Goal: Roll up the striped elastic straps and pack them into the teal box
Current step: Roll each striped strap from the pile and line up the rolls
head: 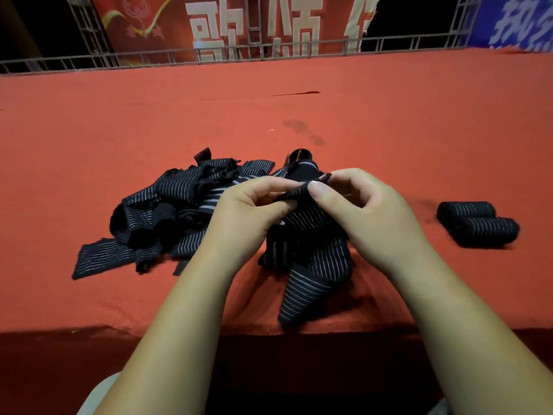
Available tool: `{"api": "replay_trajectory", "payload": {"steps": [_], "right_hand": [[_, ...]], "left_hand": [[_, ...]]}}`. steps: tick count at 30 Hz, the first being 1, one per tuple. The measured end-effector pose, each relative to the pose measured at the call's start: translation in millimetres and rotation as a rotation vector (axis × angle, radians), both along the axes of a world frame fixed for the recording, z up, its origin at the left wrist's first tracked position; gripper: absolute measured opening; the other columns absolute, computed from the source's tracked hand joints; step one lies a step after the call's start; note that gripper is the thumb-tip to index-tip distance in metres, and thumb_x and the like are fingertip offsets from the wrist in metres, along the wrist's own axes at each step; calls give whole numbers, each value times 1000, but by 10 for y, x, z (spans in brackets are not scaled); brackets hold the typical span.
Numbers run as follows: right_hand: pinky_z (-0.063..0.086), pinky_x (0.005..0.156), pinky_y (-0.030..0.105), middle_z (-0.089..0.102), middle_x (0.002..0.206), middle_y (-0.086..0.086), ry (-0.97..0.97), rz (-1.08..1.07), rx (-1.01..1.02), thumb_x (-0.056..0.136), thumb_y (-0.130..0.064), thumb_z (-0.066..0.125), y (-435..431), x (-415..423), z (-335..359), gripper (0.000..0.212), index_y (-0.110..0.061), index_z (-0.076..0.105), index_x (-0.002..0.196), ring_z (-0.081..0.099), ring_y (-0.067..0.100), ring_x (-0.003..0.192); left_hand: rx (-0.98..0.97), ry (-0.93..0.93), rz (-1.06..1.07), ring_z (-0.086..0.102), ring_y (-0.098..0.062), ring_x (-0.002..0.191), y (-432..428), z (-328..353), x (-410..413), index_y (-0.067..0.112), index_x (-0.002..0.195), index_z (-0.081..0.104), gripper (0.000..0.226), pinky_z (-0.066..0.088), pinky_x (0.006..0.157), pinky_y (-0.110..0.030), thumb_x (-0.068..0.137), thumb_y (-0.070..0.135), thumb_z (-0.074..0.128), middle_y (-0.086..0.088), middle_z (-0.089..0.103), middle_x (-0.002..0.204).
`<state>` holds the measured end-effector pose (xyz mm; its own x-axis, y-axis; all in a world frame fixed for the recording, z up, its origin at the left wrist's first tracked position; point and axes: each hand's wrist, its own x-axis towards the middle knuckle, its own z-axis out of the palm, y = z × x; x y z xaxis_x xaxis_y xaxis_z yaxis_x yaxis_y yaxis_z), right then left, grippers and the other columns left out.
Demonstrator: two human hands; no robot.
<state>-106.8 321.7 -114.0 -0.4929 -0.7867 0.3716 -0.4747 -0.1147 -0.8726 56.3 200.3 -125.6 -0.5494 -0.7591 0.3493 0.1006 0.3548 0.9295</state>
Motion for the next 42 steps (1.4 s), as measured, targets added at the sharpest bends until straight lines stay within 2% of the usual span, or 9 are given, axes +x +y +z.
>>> {"api": "replay_trajectory", "payload": {"steps": [8, 10, 13, 21, 27, 29, 32, 38, 42], "right_hand": [[59, 87, 33, 80, 95, -19, 36, -103, 15, 101, -33, 71, -69, -96, -60, 13, -33, 84, 104, 72, 0, 92], [58, 86, 28, 80, 98, -17, 36, -111, 29, 102, -30, 71, -57, -146, -58, 15, -32, 84, 109, 73, -1, 93], [52, 66, 18, 80, 91, -16, 7, -144, 14, 103, -27, 70, -15, -192, -68, 16, -31, 84, 107, 72, -2, 80], [63, 88, 41, 80, 96, -22, -64, -229, -20, 102, -22, 68, 62, -291, -143, 20, -33, 85, 105, 76, 2, 95], [51, 79, 8, 80, 101, -21, -76, -181, -93, 100, -16, 72, 216, -334, -32, 21, -30, 83, 110, 73, -7, 97], [54, 83, 10, 81, 104, -17, -120, -105, -127, 98, -8, 72, 231, -278, -1, 26, -26, 82, 114, 74, -3, 99], [57, 86, 17, 82, 106, -11, -182, -6, -169, 96, 2, 71, 230, -187, 22, 30, -21, 80, 113, 76, 2, 101], [58, 70, 21, 82, 97, -2, -340, 97, -191, 95, 6, 72, 229, -81, 58, 26, -16, 77, 109, 72, 6, 84], [58, 75, 19, 78, 95, -5, -345, 186, -175, 94, 12, 70, 215, -88, 51, 35, -15, 73, 117, 72, 4, 86]], "left_hand": [[-74, -72, 42, 76, -3, 97, 125, 22, -70, 25, 110, 83, 28, 57, 83, -19, 93, 3, 81, 10, 82, 104], [-97, -180, 68, 75, -3, 101, 90, 0, -55, 31, 117, 79, 33, 58, 89, -23, 91, 11, 85, 15, 80, 109], [-255, -448, 117, 69, 2, 103, -7, -85, -21, 34, 130, 71, 50, 54, 95, -24, 86, 19, 90, 19, 75, 112], [-276, -548, 416, 70, -3, 97, -162, -172, 73, 32, 96, 78, 27, 49, 89, -20, 89, 6, 81, 20, 74, 93], [-427, -757, 643, 59, -37, 121, -138, -58, 178, 25, 119, 78, 40, 51, 106, -49, 90, 4, 61, -6, 68, 124], [-455, -648, 554, 60, -24, 121, -1, 82, 157, 26, 122, 77, 34, 50, 106, -43, 95, 9, 63, 1, 69, 125], [-183, -324, 263, 71, 1, 105, 274, 319, 103, 31, 116, 78, 17, 56, 92, -27, 104, 25, 68, 16, 78, 109], [38, -70, -22, 77, -10, 107, 412, 264, -16, 30, 129, 73, 31, 59, 82, -22, 101, 15, 74, 2, 81, 116], [8, -34, 82, 72, -16, 84, 343, 230, -22, 20, 105, 83, 8, 60, 77, -38, 100, 18, 77, -6, 81, 95]]}}
